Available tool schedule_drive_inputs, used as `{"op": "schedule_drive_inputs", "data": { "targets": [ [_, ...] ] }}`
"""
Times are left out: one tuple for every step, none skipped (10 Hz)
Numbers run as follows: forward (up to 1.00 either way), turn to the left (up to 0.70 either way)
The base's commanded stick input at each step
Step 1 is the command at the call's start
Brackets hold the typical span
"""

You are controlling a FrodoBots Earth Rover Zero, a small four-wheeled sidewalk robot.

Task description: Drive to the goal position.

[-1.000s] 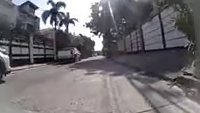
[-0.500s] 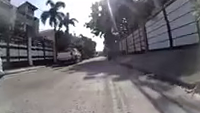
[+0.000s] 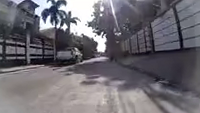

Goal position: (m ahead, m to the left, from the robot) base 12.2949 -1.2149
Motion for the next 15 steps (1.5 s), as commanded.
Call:
{"op": "schedule_drive_inputs", "data": {
  "targets": [
    [0.00,0.00],
    [0.00,0.00],
    [0.00,0.00],
    [0.00,0.00],
    [0.00,0.00],
    [0.00,0.00],
    [0.00,0.00],
    [0.03,0.00],
    [0.18,0.00],
    [0.52,0.00],
    [0.95,0.00],
    [1.00,0.00],
    [1.00,0.00],
    [1.00,0.00],
    [1.00,0.00]
  ]
}}
